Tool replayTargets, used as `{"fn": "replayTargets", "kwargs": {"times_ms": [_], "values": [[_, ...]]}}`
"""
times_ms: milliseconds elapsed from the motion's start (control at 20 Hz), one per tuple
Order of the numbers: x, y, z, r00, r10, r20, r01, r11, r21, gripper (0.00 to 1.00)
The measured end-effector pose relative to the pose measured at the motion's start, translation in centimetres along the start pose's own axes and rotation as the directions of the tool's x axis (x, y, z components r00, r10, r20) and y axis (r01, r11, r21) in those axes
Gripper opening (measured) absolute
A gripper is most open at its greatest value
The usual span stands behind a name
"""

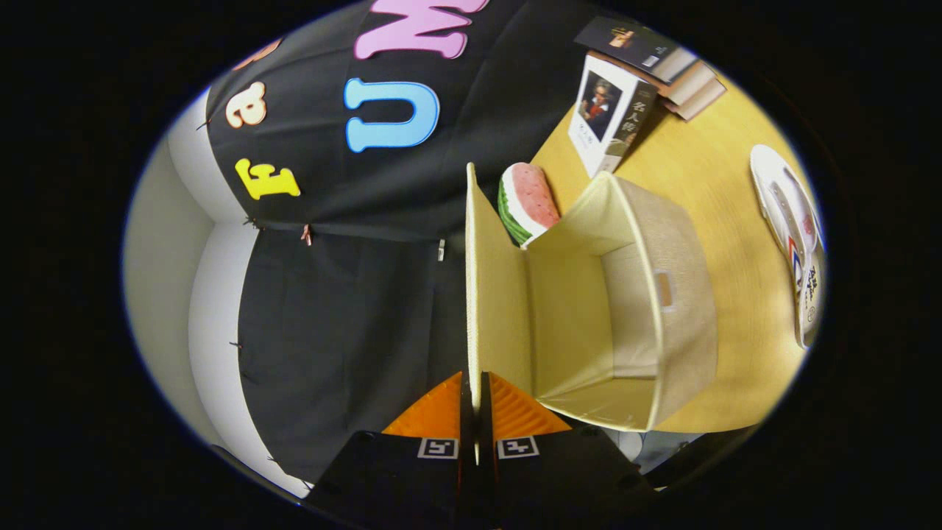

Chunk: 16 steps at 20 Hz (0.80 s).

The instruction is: Open the storage box then place both shoes into the box .Put the left shoe in first, then the right shoe, with the right side of both shoes facing outward in a uniform manner.

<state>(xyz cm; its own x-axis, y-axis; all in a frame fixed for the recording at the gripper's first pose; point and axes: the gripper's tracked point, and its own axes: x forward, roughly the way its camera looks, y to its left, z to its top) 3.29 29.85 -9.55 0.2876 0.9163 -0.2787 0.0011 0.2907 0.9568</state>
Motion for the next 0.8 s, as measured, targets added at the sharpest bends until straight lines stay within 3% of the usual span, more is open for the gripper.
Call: {"fn": "replayTargets", "kwargs": {"times_ms": [350, 800], "values": [[9.7, 7.3, -3.0, 1.0, 0.014, -0.026, -0.015, 0.997, -0.072, 0.05], [18.8, 6.8, -6.5, 0.996, -0.066, -0.067, 0.062, 0.996, -0.062, 0.05]]}}
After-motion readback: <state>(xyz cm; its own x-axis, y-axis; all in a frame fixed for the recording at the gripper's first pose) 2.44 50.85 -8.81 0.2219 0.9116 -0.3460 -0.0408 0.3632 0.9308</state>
